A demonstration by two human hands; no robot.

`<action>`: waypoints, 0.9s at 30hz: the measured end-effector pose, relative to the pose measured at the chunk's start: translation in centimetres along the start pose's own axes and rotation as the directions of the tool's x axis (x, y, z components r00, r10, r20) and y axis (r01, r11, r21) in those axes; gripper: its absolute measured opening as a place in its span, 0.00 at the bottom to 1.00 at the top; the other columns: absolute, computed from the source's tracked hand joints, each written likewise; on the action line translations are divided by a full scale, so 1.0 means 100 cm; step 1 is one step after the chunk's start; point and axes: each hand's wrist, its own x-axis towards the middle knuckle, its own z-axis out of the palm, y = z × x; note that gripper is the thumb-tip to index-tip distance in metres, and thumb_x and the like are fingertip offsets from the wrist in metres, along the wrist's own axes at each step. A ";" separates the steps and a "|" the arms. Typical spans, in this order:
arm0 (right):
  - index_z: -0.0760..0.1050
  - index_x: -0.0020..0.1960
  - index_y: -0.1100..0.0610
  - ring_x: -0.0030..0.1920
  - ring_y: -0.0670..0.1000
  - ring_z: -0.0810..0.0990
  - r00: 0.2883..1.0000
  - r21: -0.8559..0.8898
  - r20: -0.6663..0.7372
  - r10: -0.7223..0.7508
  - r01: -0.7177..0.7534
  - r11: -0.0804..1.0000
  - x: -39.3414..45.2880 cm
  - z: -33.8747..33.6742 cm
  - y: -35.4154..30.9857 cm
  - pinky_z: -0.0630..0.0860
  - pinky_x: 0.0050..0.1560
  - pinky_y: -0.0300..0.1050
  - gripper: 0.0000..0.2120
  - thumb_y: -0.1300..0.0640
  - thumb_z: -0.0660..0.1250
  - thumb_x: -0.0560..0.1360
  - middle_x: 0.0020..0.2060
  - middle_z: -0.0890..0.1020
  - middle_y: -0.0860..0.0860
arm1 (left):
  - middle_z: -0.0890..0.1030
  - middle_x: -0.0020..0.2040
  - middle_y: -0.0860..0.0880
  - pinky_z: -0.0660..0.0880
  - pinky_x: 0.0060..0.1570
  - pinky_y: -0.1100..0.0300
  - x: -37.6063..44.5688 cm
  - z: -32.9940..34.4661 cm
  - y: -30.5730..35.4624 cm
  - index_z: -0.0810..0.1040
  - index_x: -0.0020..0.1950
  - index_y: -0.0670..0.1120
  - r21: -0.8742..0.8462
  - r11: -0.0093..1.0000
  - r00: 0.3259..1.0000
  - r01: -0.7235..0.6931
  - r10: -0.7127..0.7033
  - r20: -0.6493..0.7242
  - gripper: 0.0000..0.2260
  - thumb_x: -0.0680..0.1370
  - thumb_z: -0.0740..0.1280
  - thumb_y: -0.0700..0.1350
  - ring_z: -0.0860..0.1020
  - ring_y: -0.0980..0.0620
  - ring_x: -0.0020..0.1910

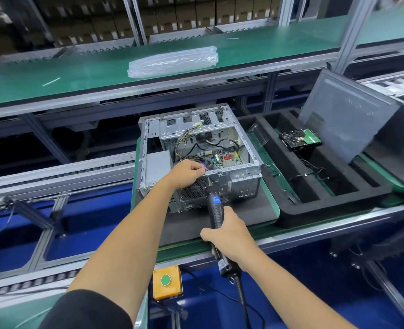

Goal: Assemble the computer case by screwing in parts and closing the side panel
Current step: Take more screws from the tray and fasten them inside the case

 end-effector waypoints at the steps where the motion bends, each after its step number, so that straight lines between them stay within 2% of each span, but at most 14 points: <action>1: 0.66 0.55 0.54 0.38 0.57 0.79 1.000 0.002 0.004 0.003 -0.003 1.000 0.000 -0.001 0.000 0.79 0.37 0.48 0.22 0.54 0.71 0.65 0.49 0.79 0.58 | 0.64 0.27 0.49 0.59 0.33 0.60 0.000 0.000 0.000 0.69 0.34 0.38 -0.004 1.000 1.000 -0.005 0.005 0.009 0.16 0.80 0.60 0.45 0.60 0.50 0.31; 3: 0.66 0.54 0.54 0.38 0.57 0.79 1.000 0.013 0.020 0.008 -0.009 1.000 0.000 -0.005 0.000 0.80 0.39 0.50 0.21 0.54 0.71 0.65 0.49 0.78 0.58 | 0.67 0.28 0.50 0.62 0.31 0.64 0.000 -0.001 0.000 0.72 0.37 0.35 -0.016 1.000 1.000 0.005 -0.004 0.020 0.15 0.80 0.60 0.44 0.62 0.51 0.27; 4: 0.66 0.53 0.54 0.38 0.57 0.78 0.999 0.019 0.032 0.010 -0.010 1.000 0.000 -0.007 0.000 0.81 0.41 0.52 0.20 0.54 0.71 0.65 0.49 0.78 0.58 | 0.71 0.27 0.54 0.63 0.31 0.68 0.002 -0.001 0.000 0.74 0.39 0.33 -0.030 0.999 1.000 0.011 -0.011 0.021 0.15 0.80 0.61 0.43 0.65 0.57 0.25; 6: 0.67 0.52 0.53 0.36 0.56 0.78 0.998 0.025 0.059 0.019 -0.021 0.999 0.000 -0.014 -0.002 0.80 0.40 0.52 0.19 0.55 0.71 0.66 0.47 0.77 0.56 | 0.79 0.38 0.61 0.66 0.40 0.71 0.006 -0.001 0.001 0.78 0.43 0.32 -0.065 0.998 1.000 0.025 -0.023 0.021 0.14 0.79 0.62 0.42 0.73 0.71 0.35; 8: 0.67 0.52 0.54 0.31 0.55 0.77 0.996 0.059 0.087 0.031 -0.036 0.998 -0.001 -0.021 -0.003 0.77 0.34 0.49 0.18 0.57 0.71 0.66 0.43 0.76 0.55 | 0.80 0.50 0.55 0.67 0.50 0.64 0.009 -0.003 0.002 0.81 0.44 0.33 -0.090 0.996 0.999 0.029 -0.026 0.030 0.12 0.78 0.64 0.41 0.75 0.66 0.49; 11: 0.67 0.52 0.56 0.25 0.54 0.75 0.993 0.120 0.115 0.022 -0.036 0.992 -0.004 -0.031 -0.008 0.74 0.29 0.45 0.18 0.59 0.71 0.66 0.39 0.74 0.54 | 0.79 0.55 0.53 0.71 0.50 0.59 0.012 -0.008 0.005 0.83 0.45 0.36 -0.098 0.995 0.997 0.034 -0.028 0.068 0.10 0.77 0.65 0.41 0.76 0.65 0.51; 12: 0.67 0.52 0.57 0.25 0.54 0.75 0.992 0.131 0.124 0.007 -0.023 0.991 -0.004 -0.035 -0.011 0.74 0.28 0.45 0.18 0.59 0.71 0.66 0.38 0.74 0.54 | 0.79 0.56 0.52 0.72 0.51 0.57 0.012 -0.009 0.006 0.84 0.45 0.40 -0.097 0.995 0.997 0.034 -0.026 0.078 0.09 0.77 0.65 0.41 0.64 0.62 0.56; 13: 0.67 0.53 0.57 0.25 0.54 0.75 0.991 0.141 0.133 -0.014 -0.005 0.990 -0.004 -0.039 -0.015 0.73 0.28 0.44 0.18 0.60 0.71 0.67 0.37 0.74 0.54 | 0.79 0.57 0.52 0.70 0.52 0.57 0.013 -0.010 0.007 0.84 0.44 0.44 -0.089 0.996 0.996 0.030 -0.022 0.085 0.07 0.77 0.65 0.41 0.77 0.62 0.51; 14: 0.68 0.53 0.57 0.25 0.54 0.75 0.990 0.151 0.139 -0.035 0.014 0.988 -0.003 -0.043 -0.020 0.73 0.27 0.43 0.19 0.60 0.72 0.67 0.37 0.74 0.54 | 0.80 0.56 0.52 0.68 0.53 0.58 0.014 -0.011 0.008 0.84 0.44 0.46 -0.078 0.997 0.996 0.026 -0.019 0.090 0.07 0.77 0.66 0.42 0.74 0.58 0.44; 16: 0.68 0.54 0.59 0.25 0.54 0.75 0.988 0.164 0.138 -0.074 0.050 0.985 0.001 -0.053 -0.029 0.74 0.27 0.43 0.18 0.61 0.72 0.68 0.37 0.74 0.55 | 0.82 0.48 0.55 0.68 0.50 0.59 0.016 -0.012 0.008 0.83 0.41 0.47 -0.063 0.997 0.994 0.035 -0.028 0.101 0.08 0.77 0.66 0.43 0.77 0.58 0.47; 18: 0.68 0.53 0.60 0.26 0.54 0.75 0.987 0.163 0.120 -0.109 0.089 0.983 0.006 -0.062 -0.038 0.74 0.27 0.44 0.17 0.62 0.72 0.68 0.36 0.73 0.55 | 0.78 0.32 0.58 0.67 0.43 0.60 0.016 -0.012 0.008 0.78 0.33 0.46 -0.044 0.998 0.992 0.043 -0.037 0.123 0.13 0.77 0.65 0.47 0.74 0.61 0.33; 19: 0.69 0.52 0.60 0.26 0.55 0.75 0.986 0.164 0.112 -0.123 0.104 0.981 0.009 -0.067 -0.042 0.74 0.27 0.44 0.16 0.62 0.72 0.68 0.35 0.74 0.55 | 0.73 0.27 0.56 0.67 0.40 0.61 0.017 -0.011 0.008 0.75 0.30 0.46 -0.023 0.999 0.993 0.038 -0.035 0.116 0.16 0.77 0.65 0.48 0.71 0.58 0.28; 22: 0.69 0.50 0.59 0.26 0.56 0.75 0.982 0.185 0.096 -0.160 0.140 0.973 0.019 -0.085 -0.051 0.74 0.27 0.45 0.15 0.62 0.71 0.69 0.36 0.74 0.57 | 0.74 0.30 0.48 0.67 0.35 0.59 0.026 -0.013 0.015 0.80 0.36 0.41 0.016 1.000 0.999 -0.002 0.003 -0.035 0.15 0.78 0.65 0.49 0.68 0.53 0.29; 27: 0.71 0.53 0.60 0.26 0.55 0.75 0.980 0.202 0.024 -0.195 0.187 0.962 0.041 -0.132 -0.052 0.74 0.27 0.46 0.17 0.62 0.72 0.68 0.35 0.76 0.56 | 0.72 0.27 0.50 0.64 0.26 0.64 0.066 -0.009 0.068 0.80 0.40 0.37 0.016 0.991 0.974 -0.135 0.136 -0.179 0.13 0.77 0.64 0.45 0.64 0.58 0.22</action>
